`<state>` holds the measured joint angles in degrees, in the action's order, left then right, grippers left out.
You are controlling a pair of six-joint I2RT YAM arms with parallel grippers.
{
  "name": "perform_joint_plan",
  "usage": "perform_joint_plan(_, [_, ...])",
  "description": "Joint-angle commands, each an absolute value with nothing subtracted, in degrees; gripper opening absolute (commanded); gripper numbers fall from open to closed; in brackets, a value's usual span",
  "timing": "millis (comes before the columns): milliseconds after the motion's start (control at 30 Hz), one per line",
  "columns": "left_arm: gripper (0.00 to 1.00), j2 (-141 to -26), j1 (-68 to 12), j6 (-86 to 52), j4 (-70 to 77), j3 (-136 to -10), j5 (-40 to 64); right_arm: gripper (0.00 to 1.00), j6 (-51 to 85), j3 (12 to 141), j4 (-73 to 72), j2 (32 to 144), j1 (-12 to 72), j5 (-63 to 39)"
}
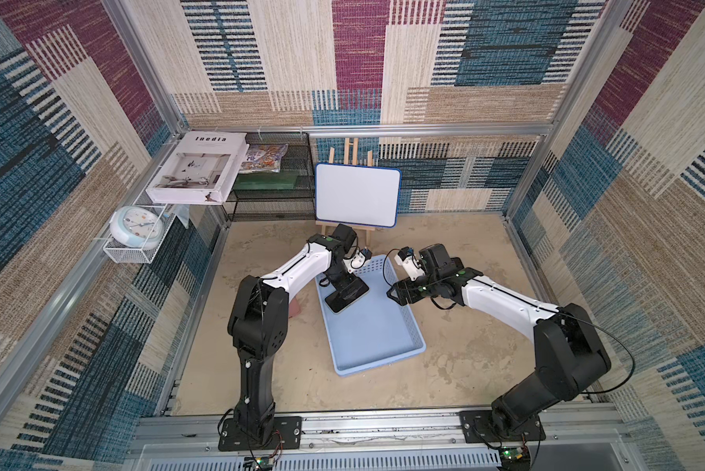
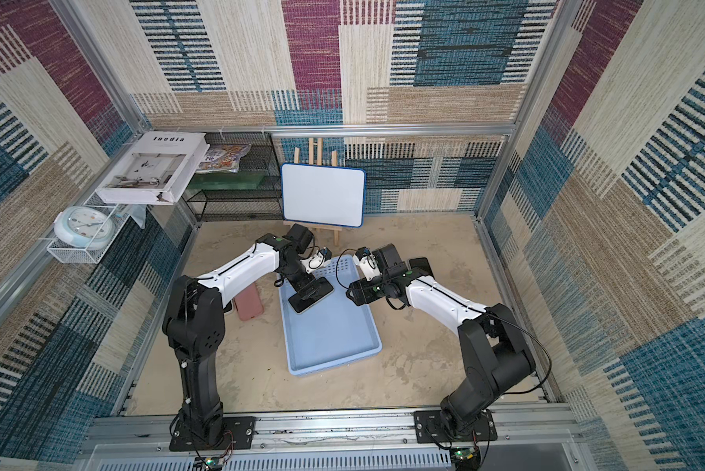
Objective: Take the phone out of the storage box
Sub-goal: Pick up the phone from the storage box.
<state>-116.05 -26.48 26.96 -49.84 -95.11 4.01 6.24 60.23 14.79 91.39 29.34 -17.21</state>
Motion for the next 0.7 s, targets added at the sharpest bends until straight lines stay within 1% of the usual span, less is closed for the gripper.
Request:
perform_joint_plan(0, [0.87,-118.10,-26.46,29.96,-49.75,-96.32,-0.80,0.83,5.34,60.48,14.09,91.16,29.78,-17.67])
perform_joint_plan(133, [0.89,-121.62,-26.37,30.51,-49.95,-98.39,-3.47,0.80,5.24,60.33,13.94,91.20,29.85,-18.16])
perform_joint_plan(367, [0.93,-123.18,-26.36,30.82,-51.09,-98.65,1.05,0.80,4.92,60.68,14.61,90.77,29.85,-16.50])
perform_joint_plan(500, [0.93,-124.77,-26.37,30.59,-50.71,-98.96,-1.80,0.80,4.88,61.09,14.72,90.19,29.80,-16.79])
perform_joint_plan(667, [0.93,-126.19,-26.38,30.94,-50.70,-98.93,0.29,0.80,4.65,60.91,14.85,89.52,29.84,-16.52])
